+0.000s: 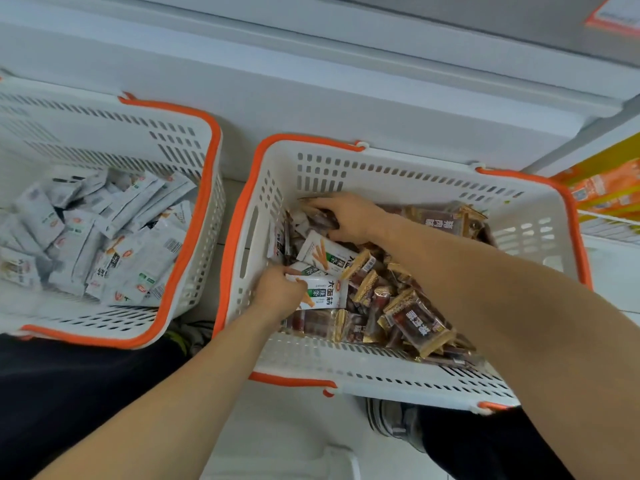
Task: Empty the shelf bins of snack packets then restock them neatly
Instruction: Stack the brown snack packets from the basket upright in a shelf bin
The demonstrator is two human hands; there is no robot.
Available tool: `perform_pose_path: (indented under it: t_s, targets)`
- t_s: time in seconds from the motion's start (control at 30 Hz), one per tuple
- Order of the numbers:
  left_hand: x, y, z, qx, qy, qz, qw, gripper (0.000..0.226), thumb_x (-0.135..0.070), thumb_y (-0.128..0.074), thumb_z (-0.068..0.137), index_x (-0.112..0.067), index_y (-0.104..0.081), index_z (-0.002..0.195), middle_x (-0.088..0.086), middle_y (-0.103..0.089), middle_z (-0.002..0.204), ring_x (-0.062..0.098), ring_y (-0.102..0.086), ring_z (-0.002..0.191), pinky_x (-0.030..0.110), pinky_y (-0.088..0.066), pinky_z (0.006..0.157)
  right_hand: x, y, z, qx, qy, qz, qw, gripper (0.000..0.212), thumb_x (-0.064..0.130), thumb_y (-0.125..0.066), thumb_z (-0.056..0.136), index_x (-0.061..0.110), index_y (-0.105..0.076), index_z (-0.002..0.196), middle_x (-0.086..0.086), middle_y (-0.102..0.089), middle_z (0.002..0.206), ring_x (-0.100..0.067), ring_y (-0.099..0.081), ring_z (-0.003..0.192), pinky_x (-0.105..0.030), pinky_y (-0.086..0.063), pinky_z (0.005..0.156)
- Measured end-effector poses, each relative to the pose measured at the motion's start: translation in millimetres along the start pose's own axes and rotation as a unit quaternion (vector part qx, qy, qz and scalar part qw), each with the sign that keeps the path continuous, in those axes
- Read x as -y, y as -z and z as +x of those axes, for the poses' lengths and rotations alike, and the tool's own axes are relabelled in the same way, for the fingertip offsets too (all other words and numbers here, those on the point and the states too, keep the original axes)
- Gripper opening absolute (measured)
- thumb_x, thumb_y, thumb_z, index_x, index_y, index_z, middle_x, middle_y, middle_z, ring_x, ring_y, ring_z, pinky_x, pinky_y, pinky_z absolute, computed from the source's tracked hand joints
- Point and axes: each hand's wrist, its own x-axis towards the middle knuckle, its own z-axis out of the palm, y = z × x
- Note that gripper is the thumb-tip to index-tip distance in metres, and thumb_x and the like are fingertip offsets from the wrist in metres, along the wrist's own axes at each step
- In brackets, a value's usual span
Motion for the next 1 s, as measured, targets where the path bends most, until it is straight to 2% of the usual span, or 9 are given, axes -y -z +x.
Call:
perform_pose_path:
  t_s: [0.1,0.23,0.3,0.37,0.57,0.67,0.77,0.87,1.0]
  targets:
    - [0.8,0.1,-2.6,0.01,-0.012,-0.001,1.0,0.017,-0.002,-0.059,0.095,-0.009,-0.057,0.11,0.008,-0.067,0.091,0.009,-0.062,0.065,0.018,-0.051,0.048,-11.7,16.9,-29.2,-0.016,-0.024,0.048,0.998,0.071,0.025,-0.08,0.08,0.017,-0.052,0.144,-0.009,-0.055,0.143,-0.028,-0.05,0.129,-0.04,-0.04,0.112]
    - [0.2,0.8,-8.2,0.013,-0.041,0.021,0.999,0.023,-0.002,-0.067,0.091,-0.012,-0.061,0.111,0.009,-0.066,0.104,0.017,-0.062,0.079,0.017,-0.045,0.049,-10.2,47.3,-82.1,-0.078,-0.039,0.091,0.992,0.076,0.024,-0.081,0.08,0.023,-0.048,0.148,-0.002,-0.052,0.148,-0.019,-0.048,0.132,-0.027,-0.03,0.11]
    - [-1.7,2.2,-11.9,0.009,-0.064,0.026,0.998,0.024,-0.003,-0.068,0.091,-0.007,-0.067,0.115,0.008,-0.068,0.105,0.019,-0.062,0.085,0.02,-0.046,0.056,-8.4,61.9,-112.6,-0.079,-0.056,0.116,0.989,0.075,0.017,-0.078,0.079,0.027,-0.049,0.147,-0.004,-0.061,0.137,-0.021,-0.063,0.113,-0.027,-0.044,0.101]
    - [-6.6,3.3,-17.2,0.001,-0.09,0.019,0.996,0.022,-0.011,-0.069,0.092,-0.007,-0.07,0.113,0.009,-0.071,0.107,0.02,-0.062,0.089,0.027,-0.049,0.071,-9.8,71.0,-144.4,-0.049,-0.091,0.107,0.989,0.075,0.019,-0.078,0.078,0.027,-0.049,0.146,-0.004,-0.065,0.125,-0.025,-0.068,0.092,-0.029,-0.056,0.086]
    - [-15.9,2.8,-28.4,0.018,-0.115,-0.03,0.993,0.016,-0.033,-0.068,0.095,-0.019,-0.075,0.096,0.001,-0.074,0.1,0.023,-0.067,0.102,0.043,-0.052,0.098,-25.4,57.5,-225.2,0.126,-0.271,0.018,0.954,0.094,0.053,-0.085,0.071,0.017,-0.043,0.147,-0.005,-0.055,0.142,-0.025,-0.055,0.119,-0.035,-0.044,0.101]
    - [-16.3,4.5,-30.4,0.003,-0.129,-0.005,0.992,0.026,-0.035,-0.064,0.097,-0.026,-0.073,0.074,0.007,-0.077,0.087,0.032,-0.072,0.092,0.051,-0.056,0.091,-32.9,44.1,-228.2,0.124,-0.287,-0.056,0.948,0.095,0.056,-0.083,0.073,0.021,-0.04,0.15,-0.006,-0.052,0.145,-0.029,-0.051,0.128,-0.042,-0.042,0.108]
    - [-20.8,11.7,-36.0,-0.004,-0.151,0.042,0.988,0.035,-0.036,-0.059,0.1,-0.015,-0.075,0.078,0.003,-0.076,0.079,0.03,-0.073,0.082,0.054,-0.059,0.08,-21.2,37.6,-207.9,0.023,-0.273,-0.126,0.954,0.074,0.051,-0.072,0.081,0.026,-0.045,0.145,-0.016,-0.04,0.146,-0.039,-0.04,0.134,-0.058,-0.037,0.112]
    - [-27.9,19.2,-35.5,-0.022,-0.173,0.089,0.981,0.044,-0.036,-0.054,0.102,-0.012,-0.068,0.068,0.002,-0.073,0.074,0.022,-0.07,0.07,0.042,-0.056,0.062,4.4,29.3,-174.7,-0.006,-0.17,-0.144,0.975,0.056,0.039,-0.062,0.09,0.025,-0.047,0.143,-0.015,-0.041,0.146,-0.036,-0.038,0.136,-0.06,-0.036,0.111]
    - [-34.2,24.5,-28.1,-0.008,-0.175,0.158,0.972,0.039,-0.034,-0.055,0.102,-0.012,-0.068,0.073,0.006,-0.071,0.078,0.016,-0.064,0.067,0.028,-0.044,0.053,24.7,6.1,-113.9,0.022,-0.068,-0.151,0.986,0.064,0.049,-0.064,0.089,0.027,-0.044,0.146,-0.012,-0.037,0.148,-0.037,-0.031,0.14,-0.062,-0.031,0.112]
